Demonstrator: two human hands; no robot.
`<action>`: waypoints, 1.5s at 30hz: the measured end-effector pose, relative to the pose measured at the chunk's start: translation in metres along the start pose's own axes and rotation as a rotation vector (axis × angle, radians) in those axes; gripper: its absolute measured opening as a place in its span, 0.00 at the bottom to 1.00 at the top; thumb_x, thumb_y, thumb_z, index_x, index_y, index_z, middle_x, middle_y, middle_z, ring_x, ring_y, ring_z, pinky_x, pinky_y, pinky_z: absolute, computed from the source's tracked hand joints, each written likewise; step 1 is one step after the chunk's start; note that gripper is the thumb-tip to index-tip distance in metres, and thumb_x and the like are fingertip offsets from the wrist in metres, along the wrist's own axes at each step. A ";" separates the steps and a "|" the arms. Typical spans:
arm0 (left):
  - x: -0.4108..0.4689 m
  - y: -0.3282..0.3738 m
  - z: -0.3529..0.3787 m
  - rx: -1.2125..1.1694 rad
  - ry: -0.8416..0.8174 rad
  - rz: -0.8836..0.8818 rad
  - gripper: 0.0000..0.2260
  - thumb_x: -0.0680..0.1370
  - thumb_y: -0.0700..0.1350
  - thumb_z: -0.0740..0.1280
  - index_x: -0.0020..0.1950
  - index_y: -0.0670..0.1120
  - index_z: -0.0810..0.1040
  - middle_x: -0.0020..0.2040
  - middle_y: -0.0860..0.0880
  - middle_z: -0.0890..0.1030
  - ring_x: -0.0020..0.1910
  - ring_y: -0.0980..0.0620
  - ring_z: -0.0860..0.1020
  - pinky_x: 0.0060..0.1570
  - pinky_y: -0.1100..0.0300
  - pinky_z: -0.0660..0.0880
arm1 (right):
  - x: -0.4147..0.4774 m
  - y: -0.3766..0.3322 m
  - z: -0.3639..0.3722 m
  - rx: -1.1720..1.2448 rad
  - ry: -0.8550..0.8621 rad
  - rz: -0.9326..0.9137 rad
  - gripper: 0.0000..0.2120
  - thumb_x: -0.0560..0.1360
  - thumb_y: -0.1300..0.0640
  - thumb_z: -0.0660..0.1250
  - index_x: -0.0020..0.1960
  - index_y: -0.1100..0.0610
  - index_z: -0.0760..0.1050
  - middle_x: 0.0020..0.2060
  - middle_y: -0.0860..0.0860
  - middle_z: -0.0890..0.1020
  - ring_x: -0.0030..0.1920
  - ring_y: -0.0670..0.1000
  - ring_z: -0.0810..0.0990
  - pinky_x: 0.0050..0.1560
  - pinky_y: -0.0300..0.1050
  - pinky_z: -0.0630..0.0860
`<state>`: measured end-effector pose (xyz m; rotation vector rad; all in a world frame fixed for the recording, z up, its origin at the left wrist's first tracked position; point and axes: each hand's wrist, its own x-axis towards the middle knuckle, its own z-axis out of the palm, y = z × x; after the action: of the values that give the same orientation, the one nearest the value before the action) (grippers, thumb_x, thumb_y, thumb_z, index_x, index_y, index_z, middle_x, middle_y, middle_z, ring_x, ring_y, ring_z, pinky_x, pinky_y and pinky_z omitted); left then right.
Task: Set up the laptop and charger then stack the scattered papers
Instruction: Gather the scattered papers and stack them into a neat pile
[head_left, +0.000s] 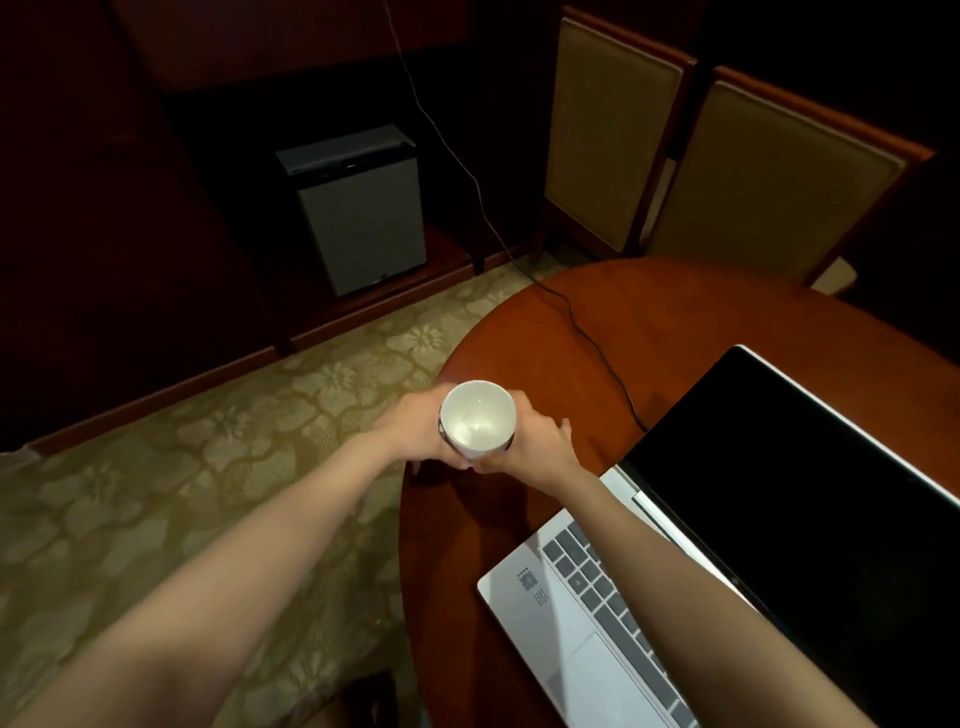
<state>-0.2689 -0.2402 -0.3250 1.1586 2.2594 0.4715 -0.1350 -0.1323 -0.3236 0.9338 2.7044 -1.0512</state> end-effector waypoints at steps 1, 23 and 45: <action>0.000 0.004 0.000 -0.032 0.010 0.005 0.41 0.60 0.48 0.80 0.69 0.53 0.66 0.63 0.54 0.76 0.62 0.52 0.73 0.55 0.62 0.70 | -0.002 0.002 -0.002 0.008 0.016 -0.001 0.40 0.65 0.48 0.75 0.69 0.53 0.58 0.57 0.49 0.79 0.61 0.54 0.75 0.71 0.64 0.48; 0.121 0.076 -0.037 0.067 0.031 0.398 0.42 0.58 0.47 0.81 0.69 0.52 0.68 0.65 0.53 0.75 0.64 0.52 0.73 0.54 0.67 0.64 | 0.043 0.033 -0.079 0.156 0.363 0.129 0.39 0.64 0.49 0.75 0.69 0.51 0.59 0.61 0.49 0.76 0.63 0.56 0.73 0.67 0.61 0.60; 0.318 0.195 -0.047 0.182 -0.299 0.791 0.39 0.59 0.53 0.79 0.67 0.51 0.69 0.63 0.51 0.76 0.63 0.47 0.72 0.64 0.48 0.68 | 0.124 0.094 -0.189 0.243 0.577 0.597 0.39 0.61 0.54 0.77 0.67 0.52 0.61 0.57 0.53 0.78 0.57 0.59 0.76 0.55 0.52 0.73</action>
<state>-0.3263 0.1292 -0.2839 2.0612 1.5487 0.3468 -0.1568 0.1064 -0.2714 2.2017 2.3833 -1.1011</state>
